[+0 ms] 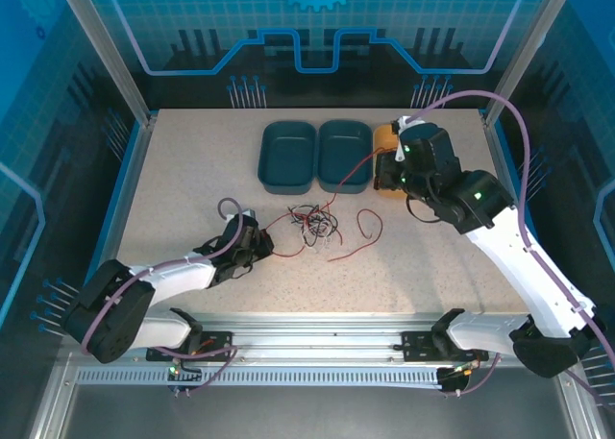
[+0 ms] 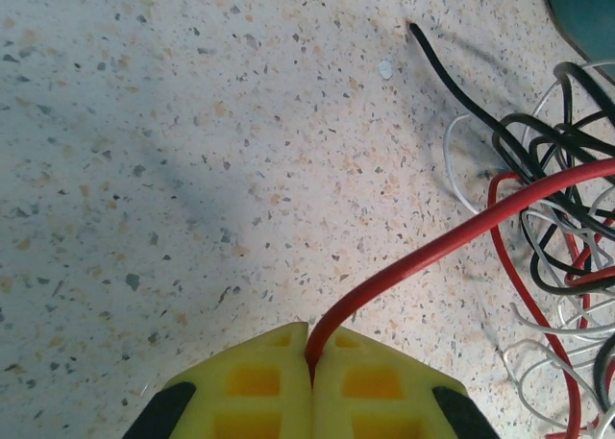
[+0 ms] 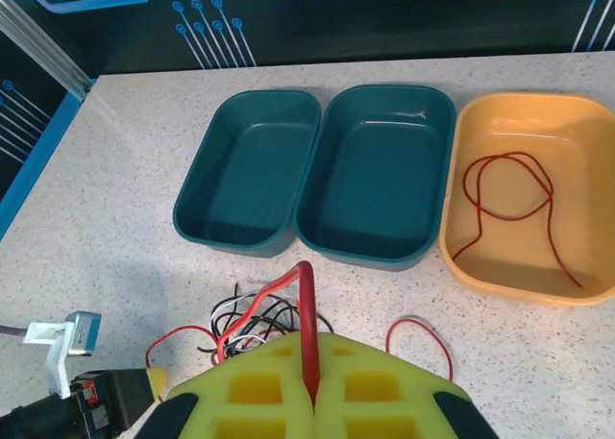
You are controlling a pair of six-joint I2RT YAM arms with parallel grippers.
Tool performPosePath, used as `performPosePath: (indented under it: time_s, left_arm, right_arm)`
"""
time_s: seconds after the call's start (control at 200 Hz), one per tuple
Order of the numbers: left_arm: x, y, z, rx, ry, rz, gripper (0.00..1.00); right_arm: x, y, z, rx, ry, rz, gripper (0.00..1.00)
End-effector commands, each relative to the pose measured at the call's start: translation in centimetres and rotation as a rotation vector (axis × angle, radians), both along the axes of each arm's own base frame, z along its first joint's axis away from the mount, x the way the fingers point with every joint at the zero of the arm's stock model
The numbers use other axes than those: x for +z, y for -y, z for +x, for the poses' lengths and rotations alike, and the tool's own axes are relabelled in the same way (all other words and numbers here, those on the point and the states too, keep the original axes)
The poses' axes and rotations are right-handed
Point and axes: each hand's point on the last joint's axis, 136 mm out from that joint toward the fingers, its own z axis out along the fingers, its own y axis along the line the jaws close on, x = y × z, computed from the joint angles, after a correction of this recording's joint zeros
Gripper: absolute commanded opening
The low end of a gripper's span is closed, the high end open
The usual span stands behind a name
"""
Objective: Untangle the cables
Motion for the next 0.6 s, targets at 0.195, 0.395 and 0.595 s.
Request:
performPosePath:
  time_s: [0.195,0.395,0.595]
  left_arm:
    - [-0.8,-1.1,-0.7,0.006,-0.015,0.050,0.03]
    - [-1.5,-1.1,-0.8,0.011,-0.040,0.045,0.02]
    - [-1.8,-0.9,-0.7,0.006,-0.048,0.041,0.02]
  right_arm:
    - [5.4,2.5,-1.3,-0.029,0.113,0.011,0.00]
    - [9.5,2.3,-3.6,0.049,0.208,0.120,0.00]
    - [12.9,3.2,-5.4,0.074,0.301,0.153,0.00]
